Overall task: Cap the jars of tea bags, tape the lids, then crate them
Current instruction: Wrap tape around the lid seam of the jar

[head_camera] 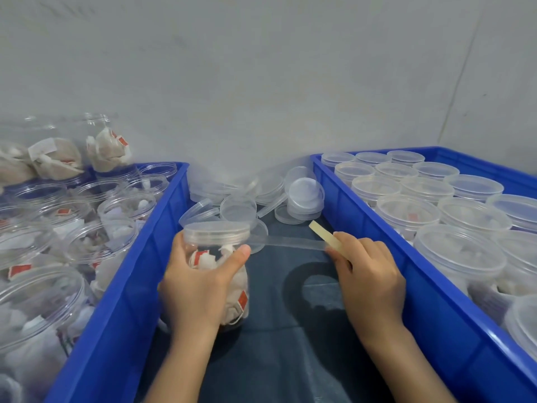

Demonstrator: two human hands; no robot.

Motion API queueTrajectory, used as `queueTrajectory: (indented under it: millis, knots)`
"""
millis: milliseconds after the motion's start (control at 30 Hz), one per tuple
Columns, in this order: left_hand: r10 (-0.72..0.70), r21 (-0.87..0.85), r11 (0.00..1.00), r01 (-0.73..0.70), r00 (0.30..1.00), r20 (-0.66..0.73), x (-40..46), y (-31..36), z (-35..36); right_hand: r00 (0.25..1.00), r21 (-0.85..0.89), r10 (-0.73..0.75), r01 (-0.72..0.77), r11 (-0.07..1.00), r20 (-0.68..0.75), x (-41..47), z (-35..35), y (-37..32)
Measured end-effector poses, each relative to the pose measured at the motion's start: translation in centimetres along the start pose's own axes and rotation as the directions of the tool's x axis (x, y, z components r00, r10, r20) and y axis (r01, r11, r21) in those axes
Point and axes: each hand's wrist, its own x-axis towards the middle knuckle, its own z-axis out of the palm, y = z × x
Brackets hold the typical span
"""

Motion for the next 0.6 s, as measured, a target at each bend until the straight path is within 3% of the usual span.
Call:
queueTrajectory:
  millis: [100,267,433,600]
  knots:
    - [-0.064,-0.117,0.99,0.084,0.984,0.165,0.1,-0.1,0.1,1.0,0.015,0.014,-0.014,1.0,-0.022,0.0,-0.1,0.4]
    - [-0.056,-0.302,0.928,0.22,0.882,0.469,-0.4,0.2,0.4,1.0,0.047,0.02,-0.019,0.999,-0.017,0.2,0.1,1.2]
    - [0.019,-0.404,0.861,0.311,0.772,0.635,-0.5,0.4,-0.1,1.0,0.049,0.0,-0.001,0.999,0.008,-0.1,0.3,0.9]
    - [0.061,-0.399,0.831,0.387,0.65,0.757,-0.7,0.1,0.2,0.999,-0.003,-0.004,0.004,1.0,0.042,-0.4,0.4,0.3]
